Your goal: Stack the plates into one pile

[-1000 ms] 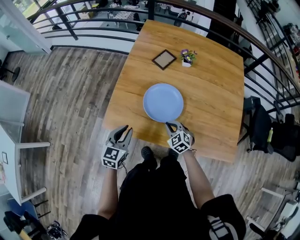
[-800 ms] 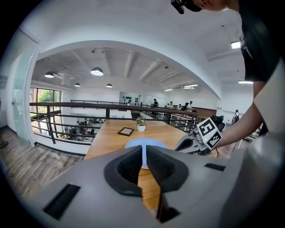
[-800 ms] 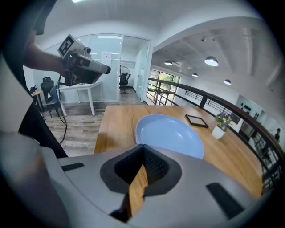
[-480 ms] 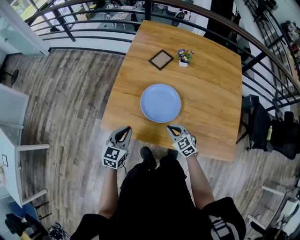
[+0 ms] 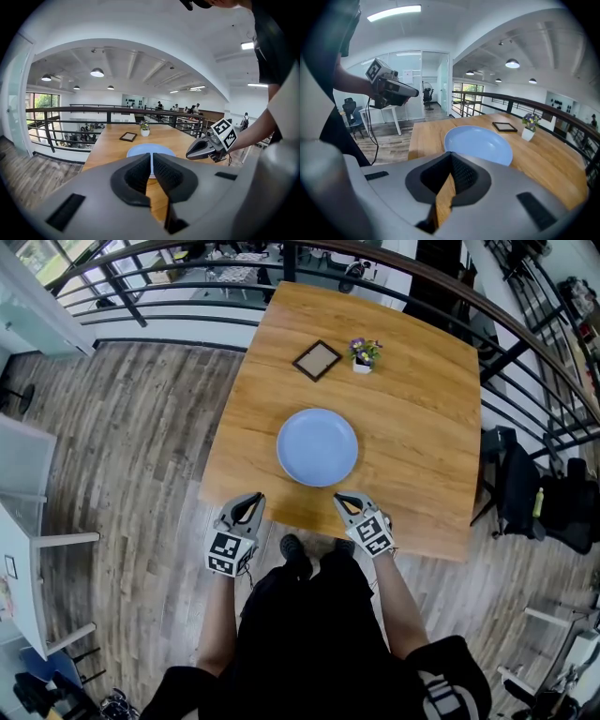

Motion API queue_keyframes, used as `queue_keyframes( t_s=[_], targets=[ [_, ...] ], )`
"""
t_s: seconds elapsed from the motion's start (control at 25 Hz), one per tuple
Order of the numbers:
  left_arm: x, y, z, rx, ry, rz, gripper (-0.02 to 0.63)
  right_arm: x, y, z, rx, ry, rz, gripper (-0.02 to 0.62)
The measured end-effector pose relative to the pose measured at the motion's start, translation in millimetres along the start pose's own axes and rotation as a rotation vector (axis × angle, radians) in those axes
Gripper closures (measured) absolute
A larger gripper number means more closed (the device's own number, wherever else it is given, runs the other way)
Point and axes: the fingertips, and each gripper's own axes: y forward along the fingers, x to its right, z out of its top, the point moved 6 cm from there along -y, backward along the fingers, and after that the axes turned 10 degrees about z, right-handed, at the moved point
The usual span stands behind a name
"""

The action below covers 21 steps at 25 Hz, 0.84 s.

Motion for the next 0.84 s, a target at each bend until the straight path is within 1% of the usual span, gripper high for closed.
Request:
queue_keyframes(
  t_s=[0.52,0.84],
  targets=[
    [4.4,3.4,9.8,0.017,0.029,-0.016,0.572,4.1,-5.8,-1.7,0.006,0.004,-0.022,0.586],
    [7.2,1.9,8.5,0.028,0.035,-0.017,0.572,3.5,-7.4,-7.1,0.007,0.009,-0.027,0.586]
  ],
)
